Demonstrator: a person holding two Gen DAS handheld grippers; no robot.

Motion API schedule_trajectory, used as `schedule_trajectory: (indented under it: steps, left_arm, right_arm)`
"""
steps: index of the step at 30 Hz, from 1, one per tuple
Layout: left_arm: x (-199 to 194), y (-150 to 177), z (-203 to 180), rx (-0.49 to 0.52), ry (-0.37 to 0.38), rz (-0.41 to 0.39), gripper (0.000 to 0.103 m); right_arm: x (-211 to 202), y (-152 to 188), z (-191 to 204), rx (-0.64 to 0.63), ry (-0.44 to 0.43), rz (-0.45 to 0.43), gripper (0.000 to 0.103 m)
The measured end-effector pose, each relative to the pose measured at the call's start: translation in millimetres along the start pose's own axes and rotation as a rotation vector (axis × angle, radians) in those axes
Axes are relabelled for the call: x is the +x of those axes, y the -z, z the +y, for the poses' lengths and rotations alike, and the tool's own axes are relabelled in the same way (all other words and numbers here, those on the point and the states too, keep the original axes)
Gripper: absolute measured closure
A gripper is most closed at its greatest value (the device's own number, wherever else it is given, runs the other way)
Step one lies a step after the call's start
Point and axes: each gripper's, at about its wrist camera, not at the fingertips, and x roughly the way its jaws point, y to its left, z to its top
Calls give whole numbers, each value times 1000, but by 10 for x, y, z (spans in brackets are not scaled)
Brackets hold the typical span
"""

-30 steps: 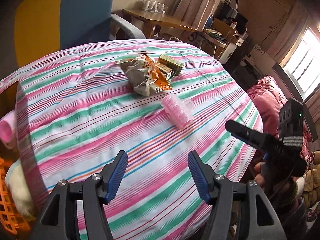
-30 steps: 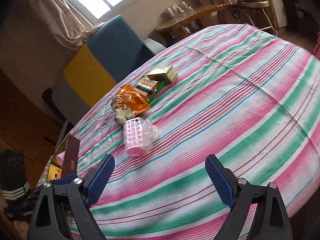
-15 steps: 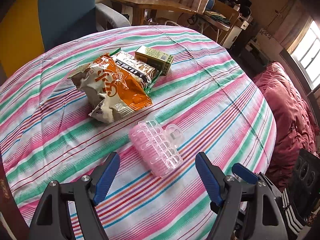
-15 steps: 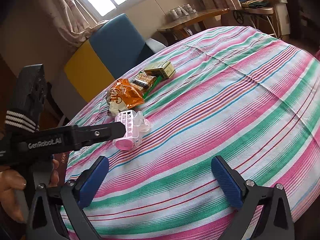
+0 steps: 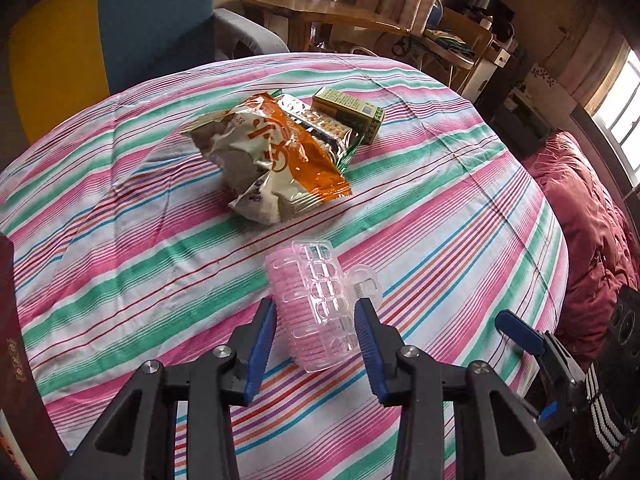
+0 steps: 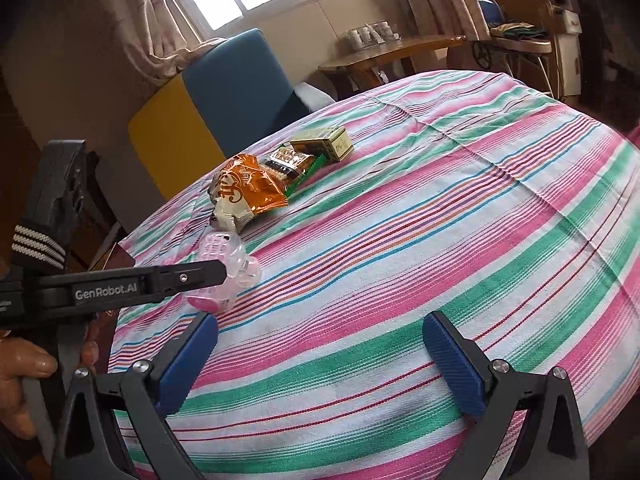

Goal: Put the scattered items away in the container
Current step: 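Grasp the clear pink hair roller with the left gripper, then hold the pink roller in the left gripper while the right gripper grasps the orange snack bag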

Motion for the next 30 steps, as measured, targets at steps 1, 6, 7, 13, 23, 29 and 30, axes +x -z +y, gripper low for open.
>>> schedule_trajectory:
  steps: [1, 6, 7, 13, 23, 29, 30]
  left_arm:
    - [-44, 63, 34, -6, 0, -3, 62]
    - [-285, 462, 232, -70, 9, -20, 62]
    - [-331, 540, 272, -84, 10, -25, 62]
    - [-485, 891, 431, -127, 15, -32, 61]
    - [-508, 1033, 487, -108, 21, -49, 57]
    - [-503, 1043, 524, -117, 73, -59, 48]
    - [-500, 1043, 526, -118, 79, -61, 48]
  right_arm:
    - [5, -2, 10, -4, 6, 3, 0]
    - [39, -28, 64, -24, 29, 26, 0]
    - [53, -44, 77, -28, 27, 35, 0]
    - [221, -232, 314, -56, -33, 64, 0]
    - [732, -826, 982, -263, -49, 46, 0]
    - [1156, -1169, 1296, -408, 21, 48, 0]
    - [1232, -1201, 1324, -424, 36, 61, 0]
